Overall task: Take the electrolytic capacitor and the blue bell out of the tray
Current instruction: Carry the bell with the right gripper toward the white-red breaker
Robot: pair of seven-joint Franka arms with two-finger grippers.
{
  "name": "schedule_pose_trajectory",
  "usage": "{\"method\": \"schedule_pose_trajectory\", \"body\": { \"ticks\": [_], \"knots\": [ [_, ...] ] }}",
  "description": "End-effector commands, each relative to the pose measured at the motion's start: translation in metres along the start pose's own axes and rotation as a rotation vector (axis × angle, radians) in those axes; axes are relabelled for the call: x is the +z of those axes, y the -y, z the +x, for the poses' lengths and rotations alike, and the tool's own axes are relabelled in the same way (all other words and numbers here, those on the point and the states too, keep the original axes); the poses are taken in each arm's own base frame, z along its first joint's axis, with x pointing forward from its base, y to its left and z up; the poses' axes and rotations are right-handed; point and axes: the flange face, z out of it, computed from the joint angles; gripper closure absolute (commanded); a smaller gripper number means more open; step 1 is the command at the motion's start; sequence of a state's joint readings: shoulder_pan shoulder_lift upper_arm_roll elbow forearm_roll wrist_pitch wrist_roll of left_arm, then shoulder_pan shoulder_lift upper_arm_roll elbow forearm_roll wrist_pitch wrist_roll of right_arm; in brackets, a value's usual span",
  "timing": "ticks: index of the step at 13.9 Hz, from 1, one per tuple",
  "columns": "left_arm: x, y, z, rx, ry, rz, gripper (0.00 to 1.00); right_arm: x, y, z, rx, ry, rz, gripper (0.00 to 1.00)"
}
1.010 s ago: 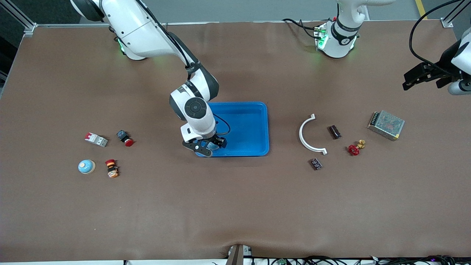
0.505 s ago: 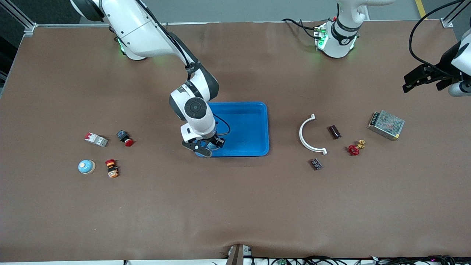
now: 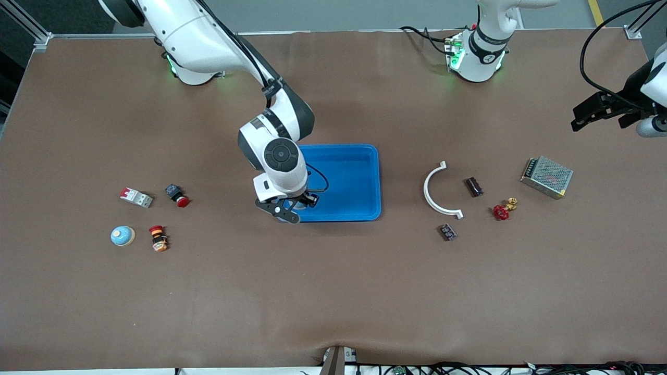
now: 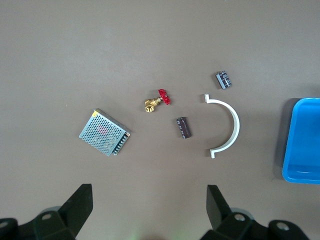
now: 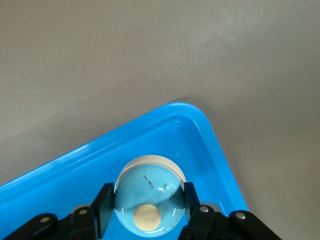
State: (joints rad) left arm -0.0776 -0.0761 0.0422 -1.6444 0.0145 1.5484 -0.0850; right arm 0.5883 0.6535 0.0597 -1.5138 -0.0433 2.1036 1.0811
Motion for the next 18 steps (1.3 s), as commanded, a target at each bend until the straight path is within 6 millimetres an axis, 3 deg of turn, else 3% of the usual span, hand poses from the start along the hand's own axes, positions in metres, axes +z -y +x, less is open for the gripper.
{"method": "schedule_pose_trajectory", "body": {
  "ticks": [1,6,11,14,16,18],
  "knots": [
    [-0.003,0.001,-0.001,0.014,-0.013,-0.015,0.00,-0.032,-0.022,0.015,-0.078,0.016,-0.036,1.00],
    [-0.005,0.001,-0.002,0.014,-0.017,-0.017,0.00,-0.064,-0.099,0.084,-0.247,0.040,-0.039,1.00],
    [-0.006,0.002,-0.001,0.011,-0.020,-0.017,0.00,-0.068,-0.194,0.154,-0.418,0.054,-0.025,1.00],
    [-0.005,0.002,0.001,0.011,-0.031,-0.018,0.00,-0.049,-0.242,0.167,-0.476,0.028,-0.004,1.00],
    [-0.005,0.002,0.001,0.011,-0.031,-0.018,0.00,-0.033,-0.270,0.163,-0.521,0.004,0.007,1.00],
    [-0.005,0.002,0.001,0.011,-0.031,-0.018,0.00,-0.030,-0.299,0.159,-0.554,0.002,0.009,1.00]
  ]
}}
